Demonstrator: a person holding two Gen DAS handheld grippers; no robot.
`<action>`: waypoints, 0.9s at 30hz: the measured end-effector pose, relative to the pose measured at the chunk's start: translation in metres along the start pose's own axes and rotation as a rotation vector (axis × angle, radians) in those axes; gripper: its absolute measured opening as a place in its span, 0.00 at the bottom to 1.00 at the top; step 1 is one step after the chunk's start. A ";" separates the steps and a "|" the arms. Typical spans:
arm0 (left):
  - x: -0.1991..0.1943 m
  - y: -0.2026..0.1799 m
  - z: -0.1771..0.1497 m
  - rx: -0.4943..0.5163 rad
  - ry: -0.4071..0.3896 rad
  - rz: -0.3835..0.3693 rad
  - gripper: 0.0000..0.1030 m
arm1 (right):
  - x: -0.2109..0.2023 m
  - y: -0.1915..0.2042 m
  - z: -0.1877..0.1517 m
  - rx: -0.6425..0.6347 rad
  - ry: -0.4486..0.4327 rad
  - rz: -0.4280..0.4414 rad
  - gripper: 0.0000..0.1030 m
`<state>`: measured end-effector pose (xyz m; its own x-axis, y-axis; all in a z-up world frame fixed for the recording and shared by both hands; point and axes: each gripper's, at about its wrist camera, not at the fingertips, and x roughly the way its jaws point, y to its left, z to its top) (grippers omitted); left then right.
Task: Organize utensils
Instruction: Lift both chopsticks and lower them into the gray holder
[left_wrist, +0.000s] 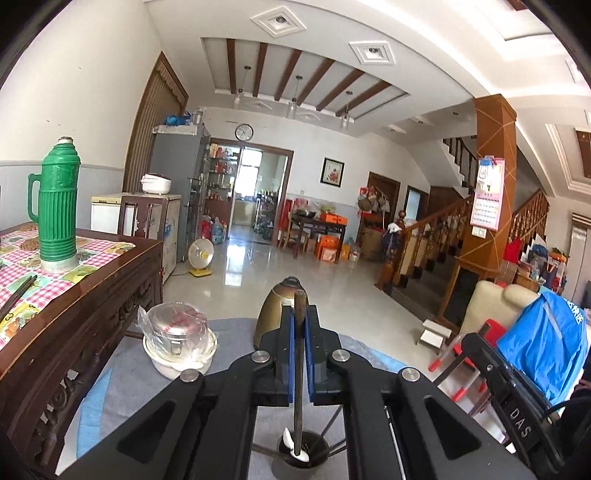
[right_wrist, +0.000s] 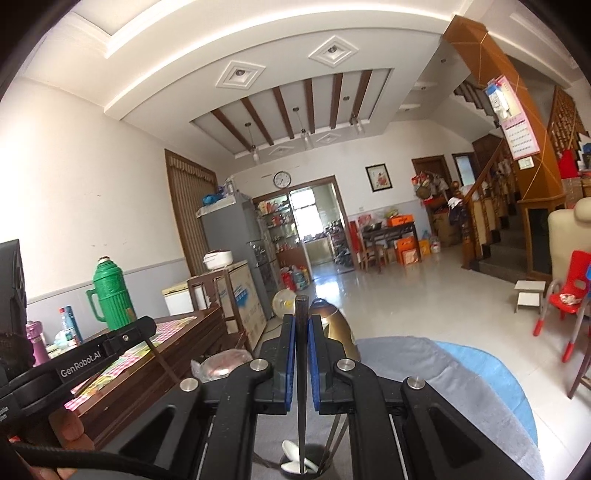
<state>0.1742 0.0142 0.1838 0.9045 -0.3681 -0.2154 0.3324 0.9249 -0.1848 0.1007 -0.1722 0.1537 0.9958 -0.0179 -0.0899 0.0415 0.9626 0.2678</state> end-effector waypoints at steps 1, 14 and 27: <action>0.002 -0.001 -0.001 0.002 -0.009 0.006 0.05 | 0.002 0.002 -0.002 -0.009 -0.009 -0.007 0.07; 0.043 0.004 -0.035 0.017 0.025 0.056 0.05 | 0.037 0.007 -0.038 -0.054 0.042 -0.023 0.07; 0.072 0.006 -0.070 0.014 0.182 0.071 0.05 | 0.046 -0.009 -0.059 -0.018 0.130 -0.035 0.07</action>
<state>0.2225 -0.0134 0.1005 0.8630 -0.3118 -0.3974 0.2743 0.9499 -0.1497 0.1415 -0.1655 0.0908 0.9747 -0.0174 -0.2227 0.0733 0.9667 0.2452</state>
